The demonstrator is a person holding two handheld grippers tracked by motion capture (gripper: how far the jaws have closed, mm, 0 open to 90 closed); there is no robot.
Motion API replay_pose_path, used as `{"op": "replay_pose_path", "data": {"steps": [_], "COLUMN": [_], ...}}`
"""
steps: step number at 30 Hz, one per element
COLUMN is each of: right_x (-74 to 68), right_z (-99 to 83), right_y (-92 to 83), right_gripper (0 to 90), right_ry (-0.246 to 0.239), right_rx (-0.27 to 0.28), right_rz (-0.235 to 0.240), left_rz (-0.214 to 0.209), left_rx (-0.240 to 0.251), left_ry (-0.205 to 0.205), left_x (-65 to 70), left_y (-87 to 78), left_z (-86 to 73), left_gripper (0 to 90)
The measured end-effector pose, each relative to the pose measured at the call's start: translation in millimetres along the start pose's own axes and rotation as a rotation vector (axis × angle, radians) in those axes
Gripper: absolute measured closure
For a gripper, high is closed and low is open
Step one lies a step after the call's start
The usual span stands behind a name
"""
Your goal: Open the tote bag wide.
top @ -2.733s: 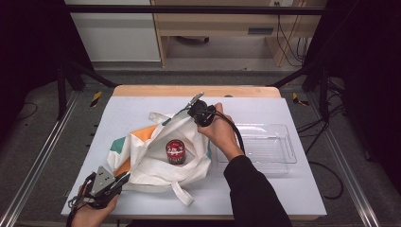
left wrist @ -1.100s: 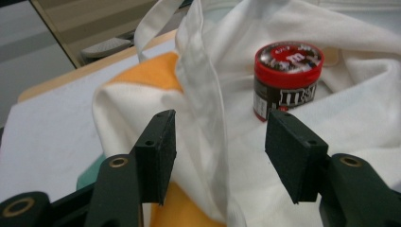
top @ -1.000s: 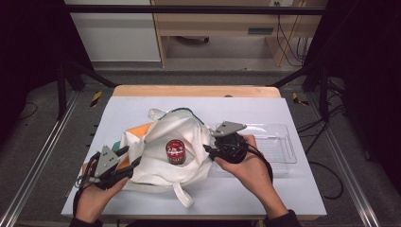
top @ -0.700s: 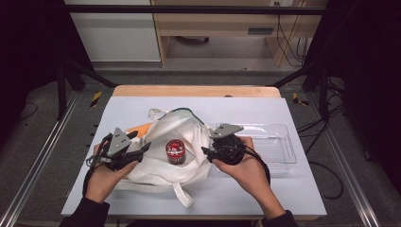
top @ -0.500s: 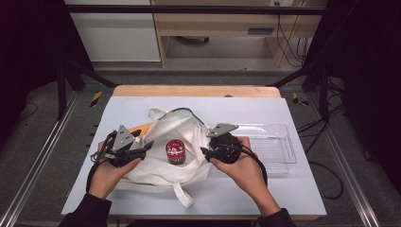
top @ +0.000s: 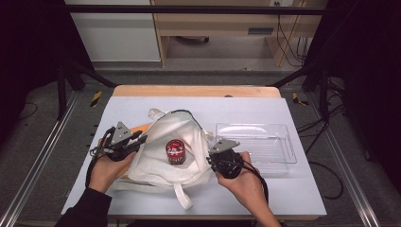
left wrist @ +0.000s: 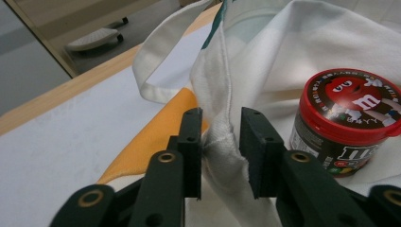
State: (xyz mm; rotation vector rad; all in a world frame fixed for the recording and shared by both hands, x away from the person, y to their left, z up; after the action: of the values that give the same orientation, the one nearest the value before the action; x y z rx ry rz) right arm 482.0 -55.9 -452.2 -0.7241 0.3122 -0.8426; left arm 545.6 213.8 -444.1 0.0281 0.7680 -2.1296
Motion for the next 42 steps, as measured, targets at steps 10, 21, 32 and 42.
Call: {"op": "replay_pose_path", "data": {"steps": [10, 21, 32, 42], "right_x": [-3.6, -1.4, -0.7, -28.9], "right_z": [-27.7, -45.9, -50.3, -9.9], "right_y": [3.9, 10.8, 15.4, 7.9], "right_gripper": [89.5, 89.8, 88.6, 68.4], "right_ry": [-0.008, -0.005, -0.004, -0.083], "right_rx": [0.008, -0.025, -0.026, 0.083], "right_rz": [-0.028, -0.023, -0.006, 0.097], "left_rz": [0.022, 0.02, 0.015, -0.002], "left_rx": [-0.011, -0.043, -0.056, -0.056], "left_ry": [-0.008, -0.003, -0.026, 0.0], "left_x": [-7.6, -4.3, -3.6, 3.1], "left_y": [4.1, 15.1, 15.2, 7.9], "left_z": [-6.5, -19.3, -34.7, -21.7], "left_gripper": [78.8, 79.6, 80.1, 79.9]}}
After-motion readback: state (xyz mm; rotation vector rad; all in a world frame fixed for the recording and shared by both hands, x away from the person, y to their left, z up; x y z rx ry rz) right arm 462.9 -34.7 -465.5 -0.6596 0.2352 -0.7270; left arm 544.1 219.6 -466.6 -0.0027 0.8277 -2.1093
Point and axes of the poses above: each handheld gripper's, and its own axes: y roughly forward along the jaws, z roughly out of its top, x roughly to its right, the point moved 8 cm from there along y, roughly forward along the jaws, and after that the axes turned 6 degrees about y, right-handed, at the moved point
